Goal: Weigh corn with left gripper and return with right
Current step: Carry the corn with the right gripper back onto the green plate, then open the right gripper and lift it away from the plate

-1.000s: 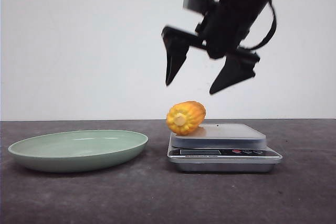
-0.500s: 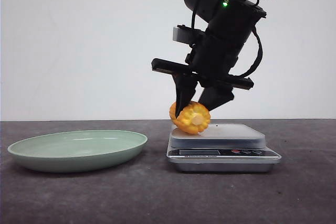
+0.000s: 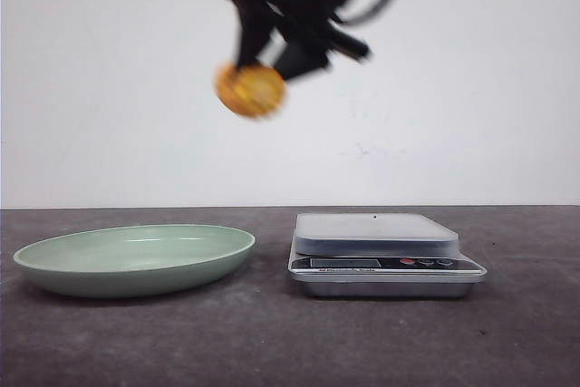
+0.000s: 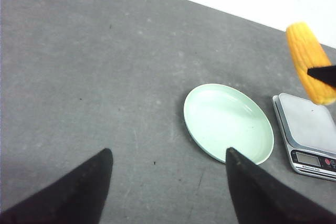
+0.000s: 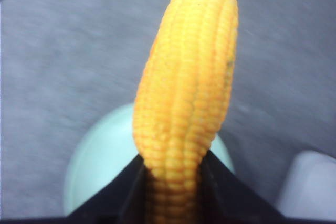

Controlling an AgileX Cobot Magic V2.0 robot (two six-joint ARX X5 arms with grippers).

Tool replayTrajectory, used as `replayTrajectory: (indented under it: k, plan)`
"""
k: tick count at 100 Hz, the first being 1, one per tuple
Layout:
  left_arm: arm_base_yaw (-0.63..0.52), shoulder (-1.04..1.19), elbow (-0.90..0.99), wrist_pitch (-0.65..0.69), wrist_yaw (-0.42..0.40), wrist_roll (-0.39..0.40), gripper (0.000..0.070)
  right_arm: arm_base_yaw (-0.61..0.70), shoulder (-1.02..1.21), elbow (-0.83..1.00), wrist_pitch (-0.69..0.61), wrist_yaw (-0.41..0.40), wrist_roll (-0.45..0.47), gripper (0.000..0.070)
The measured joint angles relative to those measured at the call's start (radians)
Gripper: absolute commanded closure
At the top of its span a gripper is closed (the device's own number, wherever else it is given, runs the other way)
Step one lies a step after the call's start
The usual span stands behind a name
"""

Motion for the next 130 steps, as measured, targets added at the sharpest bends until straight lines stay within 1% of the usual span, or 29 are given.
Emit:
replayTrajectory:
  k: [9,20,39,41,44,46,48,53,56,58,60,80,94,104,130]
  plan:
    - [0.000,0.000,0.000,0.017,0.000,0.000,0.0307,0.045,0.063,0.061,0.009,0.000,0.016,0.0700]
    - [0.000,0.000,0.000,0.032,0.000,0.000,0.0307,0.086,0.153,0.091,0.005,-0.001,0.039,0.0700]
    - [0.000,0.000,0.000,0.047,-0.001,0.003,0.0307,0.098,0.285,0.095,-0.013,0.003,0.084,0.0700]
    - [0.000,0.000,0.000,0.047,-0.001,0.004,0.0307,0.098,0.294,0.095,-0.016,0.003,0.090,0.0692]
    - [0.000,0.000,0.000,0.046,-0.001,0.004,0.0307,0.098,0.306,0.095,-0.019,0.003,0.097,0.0652]
    - [0.000,0.000,0.000,0.046,-0.001,0.004,0.0307,0.098,0.314,0.095,-0.019,0.003,0.102,0.0599]
    - [0.000,0.000,0.000,0.046,-0.001,0.004,0.0307,0.098,0.319,0.095,-0.019,0.003,0.106,0.0530]
    - [0.000,0.000,0.000,0.046,-0.001,0.005,0.0307,0.097,0.333,0.095,-0.020,0.003,0.117,0.0329]
    - [0.000,0.000,0.000,0.046,-0.001,0.005,0.0307,0.097,0.340,0.095,-0.022,0.003,0.123,0.0230]
    - [0.000,0.000,0.000,0.046,-0.001,0.005,0.0307,0.097,0.342,0.095,-0.025,0.002,0.126,0.0187]
    - [0.000,0.000,0.000,0.045,-0.001,0.005,0.0306,0.097,0.344,0.095,-0.027,0.002,0.128,0.0167]
    - [0.000,0.000,0.000,0.044,-0.001,0.008,0.0307,0.095,0.345,0.095,-0.010,0.002,0.137,0.0166]
    - [0.000,0.000,0.000,0.039,-0.001,0.016,0.0307,0.057,0.288,0.093,-0.097,-0.001,0.094,0.0166]
    - [0.000,0.000,0.000,0.038,-0.001,0.022,0.0307,-0.009,0.161,0.093,-0.152,0.000,0.039,0.0166]
    - [0.000,0.000,0.000,0.067,-0.001,0.042,0.0307,-0.235,-0.297,0.098,-0.321,0.006,-0.092,0.0166]
